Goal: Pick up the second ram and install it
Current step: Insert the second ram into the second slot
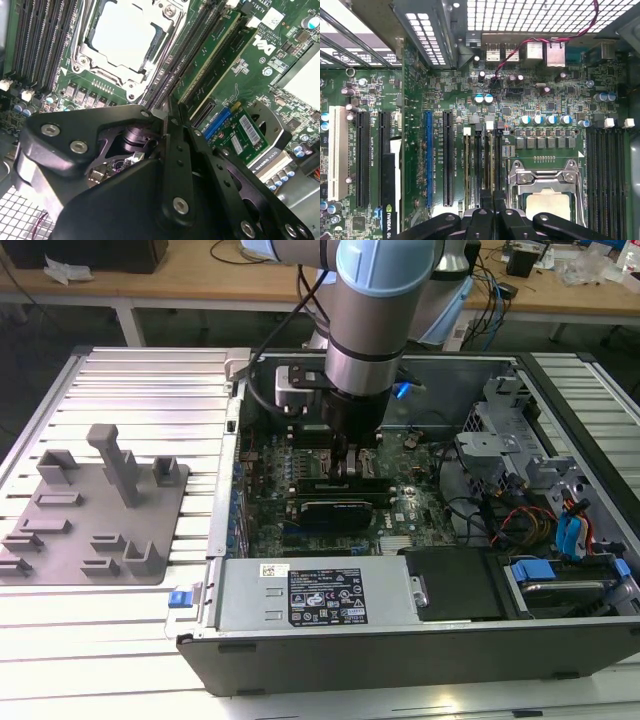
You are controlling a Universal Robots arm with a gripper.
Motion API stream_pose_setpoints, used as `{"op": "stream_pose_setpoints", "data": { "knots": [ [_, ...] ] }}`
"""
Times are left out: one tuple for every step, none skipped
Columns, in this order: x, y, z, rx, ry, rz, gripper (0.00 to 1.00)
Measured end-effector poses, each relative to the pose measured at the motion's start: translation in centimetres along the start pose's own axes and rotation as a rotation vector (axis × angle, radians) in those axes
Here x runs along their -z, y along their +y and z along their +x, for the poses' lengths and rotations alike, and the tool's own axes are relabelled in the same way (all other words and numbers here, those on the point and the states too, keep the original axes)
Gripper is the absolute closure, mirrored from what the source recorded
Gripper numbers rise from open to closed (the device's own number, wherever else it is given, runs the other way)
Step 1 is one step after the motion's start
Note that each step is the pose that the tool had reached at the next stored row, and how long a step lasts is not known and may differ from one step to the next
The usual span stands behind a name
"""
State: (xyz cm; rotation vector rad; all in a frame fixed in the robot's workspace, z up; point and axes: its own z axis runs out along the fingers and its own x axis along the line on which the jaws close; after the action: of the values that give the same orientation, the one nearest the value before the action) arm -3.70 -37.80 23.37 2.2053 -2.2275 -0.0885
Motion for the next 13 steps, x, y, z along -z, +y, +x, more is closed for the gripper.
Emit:
{"op": "stream_pose_setpoints", "data": {
  "knots": [
    [0.0,0.0,0.0,0.0,0.0002,-0.0001,0.91],
    [-0.03,0.0,0.01,0.0,0.0001,-0.0001,0.91],
    [-0.14,0.0,0.01,0.0,0.0001,0.0,0.91],
    [-0.16,0.0,0.01,0.0,0.0003,-0.0001,0.91],
    [-0.17,0.0,0.01,0.0,0.0003,-0.0001,0.91],
    [-0.17,-0.01,0.01,0.0,0.0003,-0.0001,0.91],
    [-0.18,-0.01,0.01,0.0,0.0001,0.0,0.91],
    [-0.23,-0.01,0.01,0.0,-0.0002,0.0001,0.91],
    [-0.3,-0.01,0.01,0.0,-0.0003,0.0001,0.91],
    [-0.33,-0.01,0.02,0.0,0.0,0.0,0.91],
    [-0.38,0.0,0.02,0.0,0.0,0.0,0.91],
    [-0.39,0.0,0.02,0.0,0.0001,-0.0001,0.91],
    [-0.4,0.0,0.02,0.0,0.0002,-0.0001,0.91]
  ]
}}
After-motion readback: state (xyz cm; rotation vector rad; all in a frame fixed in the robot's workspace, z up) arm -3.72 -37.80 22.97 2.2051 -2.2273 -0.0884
